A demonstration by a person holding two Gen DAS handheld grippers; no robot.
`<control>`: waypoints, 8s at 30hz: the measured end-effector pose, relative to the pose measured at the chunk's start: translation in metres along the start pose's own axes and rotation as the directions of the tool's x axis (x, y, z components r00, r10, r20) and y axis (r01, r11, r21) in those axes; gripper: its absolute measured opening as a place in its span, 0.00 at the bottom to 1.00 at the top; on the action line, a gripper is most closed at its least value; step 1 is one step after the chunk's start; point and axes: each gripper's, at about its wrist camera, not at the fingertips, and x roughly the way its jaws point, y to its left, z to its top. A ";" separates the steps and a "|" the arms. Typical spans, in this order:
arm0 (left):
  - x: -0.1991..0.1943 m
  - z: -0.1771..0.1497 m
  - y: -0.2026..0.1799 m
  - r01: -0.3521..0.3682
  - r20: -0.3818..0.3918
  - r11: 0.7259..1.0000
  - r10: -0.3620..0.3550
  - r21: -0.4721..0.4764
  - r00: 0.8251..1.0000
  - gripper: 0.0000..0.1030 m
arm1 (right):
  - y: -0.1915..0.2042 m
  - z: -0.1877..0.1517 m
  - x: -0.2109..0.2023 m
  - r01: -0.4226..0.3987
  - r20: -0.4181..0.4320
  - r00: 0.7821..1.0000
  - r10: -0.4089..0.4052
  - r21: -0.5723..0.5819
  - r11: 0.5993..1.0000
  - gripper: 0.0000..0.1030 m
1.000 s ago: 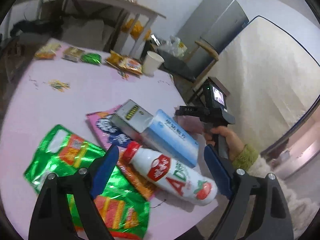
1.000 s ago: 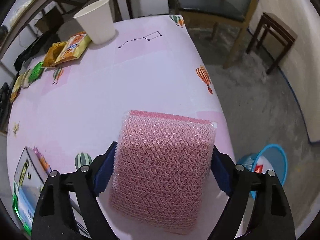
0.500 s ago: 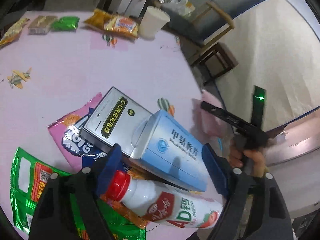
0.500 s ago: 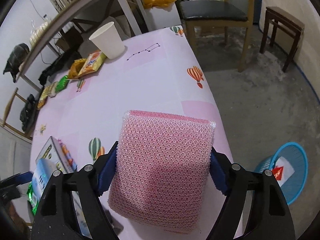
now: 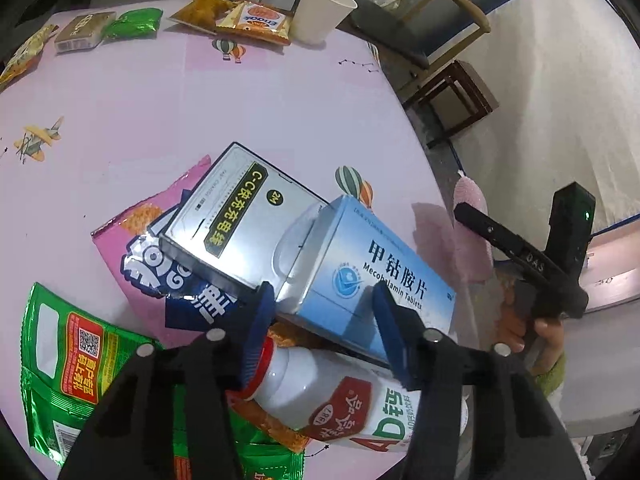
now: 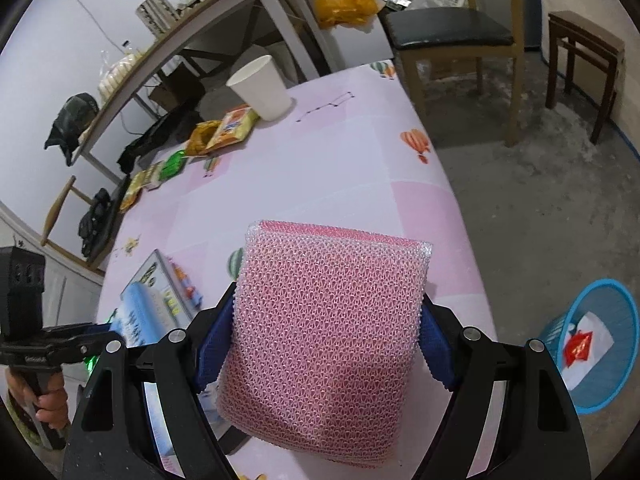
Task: Collect trash
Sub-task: 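Grasp the blue medicine box with the left gripper while the right holds the pad, then lift the medicine box and pink pad and turn toward the wastebasket, then open both grippers over the blue wastebasket to drop box and pad, then move both grippers back to the table, then grasp the white AD milk bottle with the right gripper, then grasp the silver cable box with the left gripper while the right holds the bottle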
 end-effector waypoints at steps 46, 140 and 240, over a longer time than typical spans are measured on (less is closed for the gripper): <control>0.084 -0.010 -0.131 0.026 -0.062 0.110 0.339 0.994 0.939 0.93 | -0.052 -0.016 -0.003 -0.187 -0.014 0.982 0.190 0.131 0.974 0.73; 0.091 -0.088 -0.335 0.120 0.162 0.920 -0.191 0.372 0.968 0.91 | -0.266 -0.209 -0.196 -0.091 0.263 0.961 -0.089 0.601 0.794 0.85; 0.020 -0.081 -0.004 0.114 0.353 0.966 -0.025 -0.234 0.935 0.55 | 0.054 -0.059 -0.012 -0.208 -0.199 0.967 0.159 -0.260 0.943 0.55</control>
